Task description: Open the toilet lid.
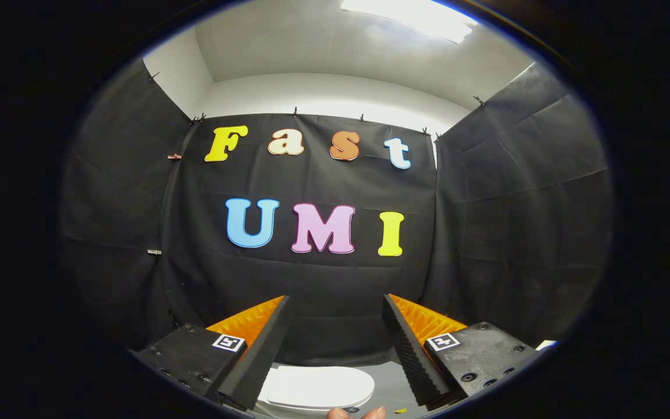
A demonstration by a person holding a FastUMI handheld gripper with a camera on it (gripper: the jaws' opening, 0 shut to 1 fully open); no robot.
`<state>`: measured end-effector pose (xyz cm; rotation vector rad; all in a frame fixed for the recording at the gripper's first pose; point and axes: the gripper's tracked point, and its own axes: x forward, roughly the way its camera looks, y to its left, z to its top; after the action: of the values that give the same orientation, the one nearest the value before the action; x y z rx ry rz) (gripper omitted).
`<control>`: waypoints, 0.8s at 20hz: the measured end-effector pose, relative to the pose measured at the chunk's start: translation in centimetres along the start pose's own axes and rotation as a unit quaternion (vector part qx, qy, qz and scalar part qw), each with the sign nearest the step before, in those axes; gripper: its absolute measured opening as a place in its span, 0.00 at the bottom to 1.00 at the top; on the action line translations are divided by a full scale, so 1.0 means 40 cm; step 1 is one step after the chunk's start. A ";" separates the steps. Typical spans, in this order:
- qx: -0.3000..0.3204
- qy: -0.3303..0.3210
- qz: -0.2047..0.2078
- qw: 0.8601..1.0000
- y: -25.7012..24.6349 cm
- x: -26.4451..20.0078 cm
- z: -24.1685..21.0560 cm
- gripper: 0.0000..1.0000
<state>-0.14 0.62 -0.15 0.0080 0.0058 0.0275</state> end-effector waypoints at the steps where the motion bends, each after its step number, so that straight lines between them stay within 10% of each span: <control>1: 0.001 0.001 0.002 1.000 0.003 0.001 -0.002 0.97; 16: 0.008 -0.037 0.045 0.998 0.029 0.027 -0.071 0.98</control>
<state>0.89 1.85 -3.00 0.0246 -0.0686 0.1181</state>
